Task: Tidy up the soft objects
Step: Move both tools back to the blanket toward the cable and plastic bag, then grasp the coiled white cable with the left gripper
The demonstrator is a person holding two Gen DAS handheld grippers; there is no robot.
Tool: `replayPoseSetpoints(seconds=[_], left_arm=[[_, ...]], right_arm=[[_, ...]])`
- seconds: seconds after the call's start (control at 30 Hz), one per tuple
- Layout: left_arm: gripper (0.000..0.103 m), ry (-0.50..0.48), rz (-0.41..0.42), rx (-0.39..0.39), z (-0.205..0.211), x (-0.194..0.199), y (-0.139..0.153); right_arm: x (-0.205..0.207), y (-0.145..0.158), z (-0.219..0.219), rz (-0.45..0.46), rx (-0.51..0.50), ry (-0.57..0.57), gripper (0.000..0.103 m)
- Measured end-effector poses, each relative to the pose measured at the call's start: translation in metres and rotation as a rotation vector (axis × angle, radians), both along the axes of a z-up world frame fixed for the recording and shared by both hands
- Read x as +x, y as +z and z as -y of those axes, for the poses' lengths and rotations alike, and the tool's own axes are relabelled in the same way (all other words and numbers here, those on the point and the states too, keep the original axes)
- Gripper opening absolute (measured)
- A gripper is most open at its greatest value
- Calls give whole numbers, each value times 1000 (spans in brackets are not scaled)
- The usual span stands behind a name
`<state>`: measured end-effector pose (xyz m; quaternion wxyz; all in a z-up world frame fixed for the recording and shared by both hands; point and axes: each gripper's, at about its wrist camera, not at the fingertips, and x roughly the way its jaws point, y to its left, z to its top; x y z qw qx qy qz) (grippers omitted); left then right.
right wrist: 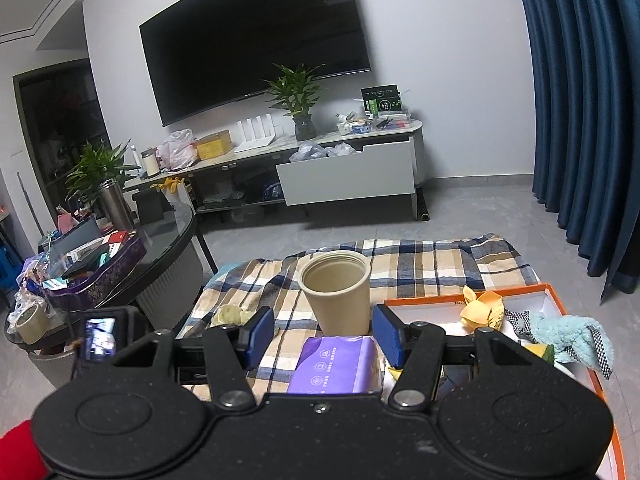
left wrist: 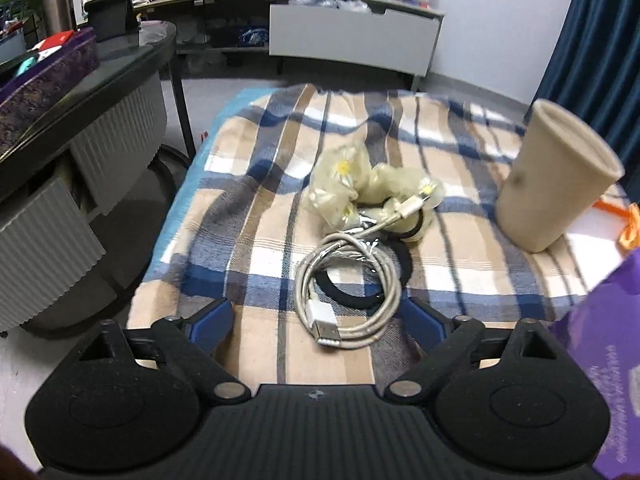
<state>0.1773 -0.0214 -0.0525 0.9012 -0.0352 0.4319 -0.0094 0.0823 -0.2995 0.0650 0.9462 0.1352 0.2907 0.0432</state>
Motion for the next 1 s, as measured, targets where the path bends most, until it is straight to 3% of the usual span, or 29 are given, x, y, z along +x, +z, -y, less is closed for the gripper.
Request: replayPoseSetpoints(seconds=[0.13,0.2,0.27,0.3,0.67,1.0], left_arm=[[97,-4,-12,26,3,11,-10],[87,-8,0,42,5,14,-11],[62,-5,12,53,4,14,-10],[61,-12,23,48,3,12,-8],[59,-68,81,-77,-20,-41,21],[58,-30,164,-134,-49,-84,37]], right_arm=[[1,0,-4,-3,-8,2,67],[3,1,-5,-4,-9,5,67],[3,3,-7,0,-10,9,67],[4,3,-8,1,-10,12,67],[22,-1,-52,-39,-24,114,67],[74,-39,-126,-163,-40,203,70]])
